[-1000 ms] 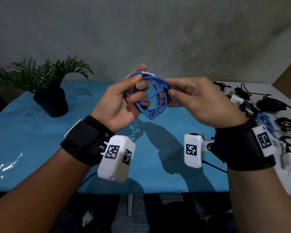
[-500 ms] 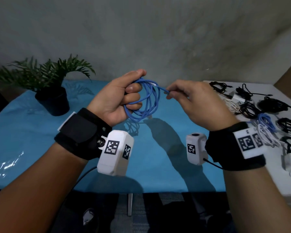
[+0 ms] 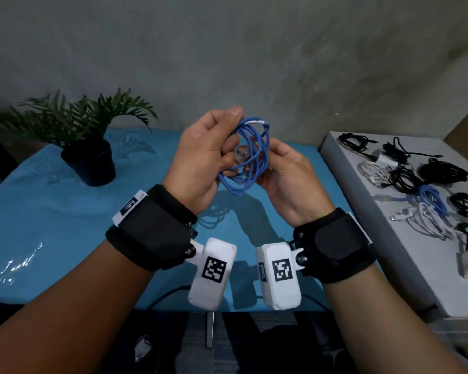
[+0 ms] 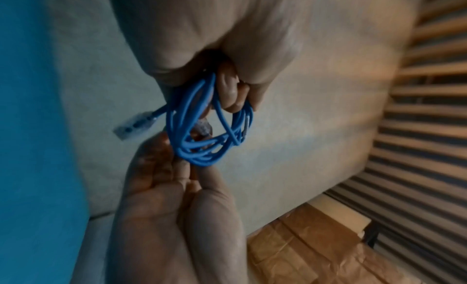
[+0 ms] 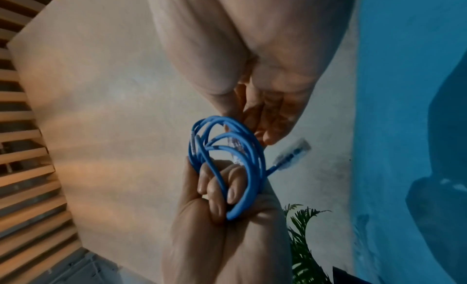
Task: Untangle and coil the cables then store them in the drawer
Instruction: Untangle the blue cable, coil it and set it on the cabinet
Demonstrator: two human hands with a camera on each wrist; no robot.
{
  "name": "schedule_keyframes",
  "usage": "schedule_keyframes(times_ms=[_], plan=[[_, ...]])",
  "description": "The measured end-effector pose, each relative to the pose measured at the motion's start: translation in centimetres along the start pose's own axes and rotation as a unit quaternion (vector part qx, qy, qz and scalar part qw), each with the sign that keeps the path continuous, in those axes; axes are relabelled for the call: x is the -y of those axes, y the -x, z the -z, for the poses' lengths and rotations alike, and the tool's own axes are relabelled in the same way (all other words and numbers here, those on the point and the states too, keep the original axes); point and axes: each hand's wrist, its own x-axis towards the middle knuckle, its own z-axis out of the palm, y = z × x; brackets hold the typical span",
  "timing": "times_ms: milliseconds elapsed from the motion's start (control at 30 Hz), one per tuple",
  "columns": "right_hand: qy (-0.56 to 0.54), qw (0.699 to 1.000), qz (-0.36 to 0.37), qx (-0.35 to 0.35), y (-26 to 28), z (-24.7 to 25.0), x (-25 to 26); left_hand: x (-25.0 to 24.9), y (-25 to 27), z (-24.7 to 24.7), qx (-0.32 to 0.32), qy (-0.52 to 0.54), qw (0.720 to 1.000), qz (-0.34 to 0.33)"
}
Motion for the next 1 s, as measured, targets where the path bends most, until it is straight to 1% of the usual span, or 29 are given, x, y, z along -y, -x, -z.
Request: schedule_keyframes(times_ms=[100,200,267,333,400,467,533,633,700,800,833,867,900,933,967,1000], plan=[[-0.023,1.000,-0.013,0.008,-0.1,0.2,0.0,-0.1,0.2,-0.2,-0.010,-0.043,0.998,-0.051],[-0.075,0.994,-0.057,0.046,0.1,0.3,-0.1,0.2,0.3,-0.6,-0.040,-0.050,0.995,-0.075],[-0.079,0.991,-0.077,0.072,0.3,0.2,0.0,0.4,0.3,-0.7,-0.056,-0.053,0.993,-0.092],[-0.087,0.988,-0.089,0.086,0.6,0.1,0.5,0.8,0.2,-0.7,-0.071,-0.077,0.988,-0.117],[-0.129,0.982,-0.105,0.093,0.8,0.1,1.1,1.2,0.1,-0.9,-0.086,-0.101,0.981,-0.141],[-0.152,0.975,-0.122,0.109,0.9,0.1,1.5,1.5,0.0,-0.9,-0.097,-0.118,0.977,-0.149],[-0.108,0.979,-0.125,0.117,1.1,-0.3,1.6,1.7,-0.1,-0.8,-0.105,-0.130,0.976,-0.138],[0.036,0.993,-0.078,0.081,1.1,-0.9,1.4,1.7,-0.4,-0.5,-0.089,-0.111,0.982,-0.124],[0.083,0.993,-0.054,0.064,1.1,-1.0,1.3,1.6,-0.5,-0.4,-0.083,-0.107,0.983,-0.127],[0.122,0.988,-0.041,0.083,0.9,-0.8,1.5,1.4,-0.7,-0.3,-0.095,-0.134,0.977,-0.138],[0.151,0.984,-0.038,0.088,0.8,-0.7,1.6,1.3,-0.8,-0.1,-0.097,-0.150,0.973,-0.146],[0.217,0.972,-0.019,0.088,0.8,-0.5,1.8,1.4,-0.8,0.0,-0.096,-0.167,0.969,-0.153],[0.325,0.942,0.020,0.082,0.7,-0.1,1.8,1.6,-0.9,0.1,-0.094,-0.183,0.966,-0.156],[0.446,0.889,0.063,0.076,0.6,0.4,1.9,1.8,-0.9,0.2,-0.095,-0.193,0.964,-0.156],[0.549,0.827,0.095,0.073,0.6,0.7,1.8,2.1,-1.0,0.3,-0.098,-0.200,0.962,-0.156],[0.615,0.777,0.113,0.069,0.5,1.0,1.7,2.3,-1.1,0.5,-0.104,-0.205,0.961,-0.156]])
